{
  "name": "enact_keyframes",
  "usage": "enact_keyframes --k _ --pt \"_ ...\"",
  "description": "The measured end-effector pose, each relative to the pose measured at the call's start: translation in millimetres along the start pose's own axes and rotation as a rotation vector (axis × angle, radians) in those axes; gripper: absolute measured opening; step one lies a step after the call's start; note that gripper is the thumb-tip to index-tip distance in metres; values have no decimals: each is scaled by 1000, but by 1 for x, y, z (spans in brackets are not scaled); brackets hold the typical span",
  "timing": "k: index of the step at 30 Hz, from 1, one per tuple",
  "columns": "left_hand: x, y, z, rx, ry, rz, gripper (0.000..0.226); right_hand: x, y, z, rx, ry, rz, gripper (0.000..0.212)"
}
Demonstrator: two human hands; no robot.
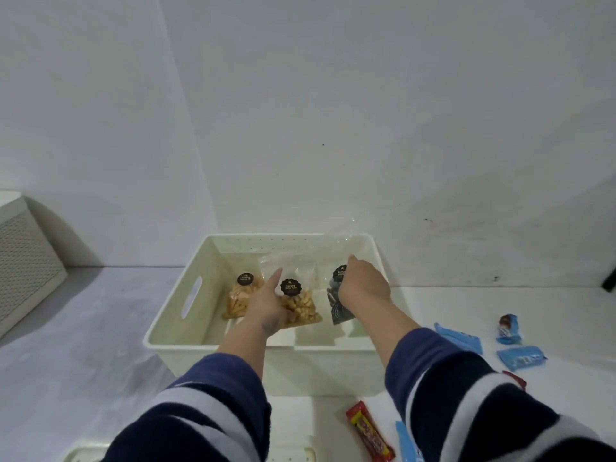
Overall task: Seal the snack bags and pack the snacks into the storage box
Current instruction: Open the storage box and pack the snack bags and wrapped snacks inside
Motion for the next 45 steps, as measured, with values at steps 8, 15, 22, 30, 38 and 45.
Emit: enact_keyframes --k 8,15,22,30,38,45 --pt "-17 57 79 -121 -13 -101 99 -10 42 69 19 41 -1 61" --pt "-39 67 104 -83 10 -23 99 0 70 97 -149 120 289 69" --pt "-35 57 100 -143 -135 119 103 1 67 91 -308 133 309 79" --pt "13 17 80 -106 -77 300 82 -9 9 54 -290 8 256 52" --pt "92 33 -19 -350 232 541 39 43 -56 -35 -281 -142 410 53" --pt "146 102 -94 -438 475 550 43 192 -72 -103 -218 52 153 45"
Point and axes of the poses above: each hand's wrist, its own z-axis towards the middle knuckle, its own y-axis out of the palm, x = y × z, the point moved 4 cm from there along z, towards the middle knuckle, and after that the axes turned 14 degrees about y, right-handed, at the moved point
